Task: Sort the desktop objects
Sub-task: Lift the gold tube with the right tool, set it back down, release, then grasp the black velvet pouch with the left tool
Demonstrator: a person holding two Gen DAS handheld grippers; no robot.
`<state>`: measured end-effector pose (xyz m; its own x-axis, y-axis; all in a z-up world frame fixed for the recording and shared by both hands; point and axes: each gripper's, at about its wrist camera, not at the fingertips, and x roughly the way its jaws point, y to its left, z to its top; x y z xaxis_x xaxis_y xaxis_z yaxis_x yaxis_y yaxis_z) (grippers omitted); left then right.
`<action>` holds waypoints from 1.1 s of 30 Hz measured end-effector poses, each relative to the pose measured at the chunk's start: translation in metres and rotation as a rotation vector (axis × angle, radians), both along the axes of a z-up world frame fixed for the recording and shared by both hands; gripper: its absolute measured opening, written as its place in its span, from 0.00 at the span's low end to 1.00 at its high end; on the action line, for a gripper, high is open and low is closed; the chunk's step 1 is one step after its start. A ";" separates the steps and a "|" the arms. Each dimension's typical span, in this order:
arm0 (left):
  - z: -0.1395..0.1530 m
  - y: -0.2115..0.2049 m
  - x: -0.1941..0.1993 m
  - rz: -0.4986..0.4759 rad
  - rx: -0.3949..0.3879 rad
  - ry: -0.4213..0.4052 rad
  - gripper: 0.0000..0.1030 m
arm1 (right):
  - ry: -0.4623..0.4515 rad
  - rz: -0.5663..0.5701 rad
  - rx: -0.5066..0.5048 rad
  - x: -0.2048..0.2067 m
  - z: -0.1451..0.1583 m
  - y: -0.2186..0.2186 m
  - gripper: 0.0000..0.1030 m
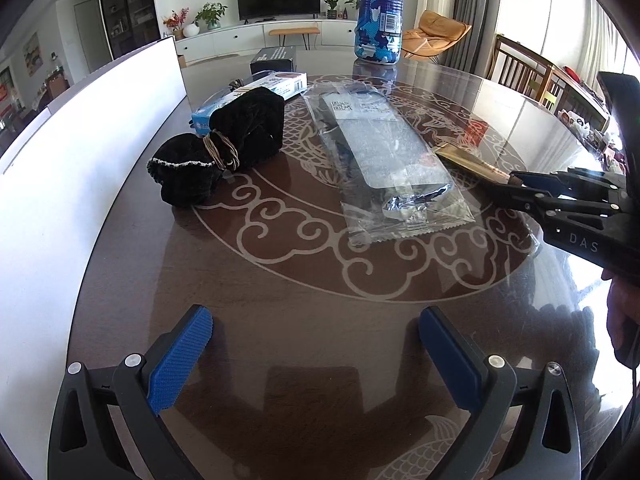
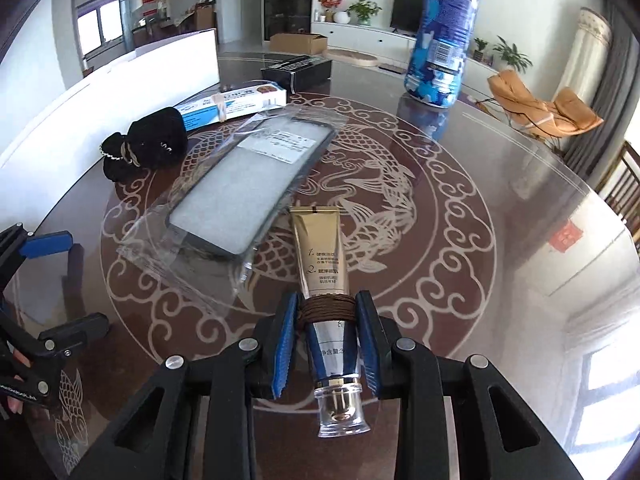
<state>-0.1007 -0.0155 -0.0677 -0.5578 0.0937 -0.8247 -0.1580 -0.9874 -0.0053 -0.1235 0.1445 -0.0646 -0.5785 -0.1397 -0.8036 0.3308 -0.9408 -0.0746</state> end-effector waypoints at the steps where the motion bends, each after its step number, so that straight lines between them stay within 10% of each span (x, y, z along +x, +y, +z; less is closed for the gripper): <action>1: 0.000 0.000 0.001 -0.004 0.000 0.000 1.00 | 0.008 -0.037 -0.002 0.005 -0.001 0.006 0.30; 13: 0.001 0.013 0.003 -0.011 -0.001 -0.008 1.00 | 0.053 -0.213 0.039 0.059 0.003 0.075 0.39; 17: 0.002 0.038 -0.013 -0.066 -0.007 -0.029 1.00 | 0.043 -0.264 0.006 0.060 0.002 0.086 0.74; 21: 0.003 0.058 -0.042 -0.043 -0.011 -0.053 1.00 | 0.002 -0.297 -0.067 0.056 -0.001 0.100 0.83; 33: 0.007 0.097 -0.115 -0.049 -0.039 -0.193 1.00 | -0.010 -0.292 -0.060 0.054 -0.004 0.098 0.91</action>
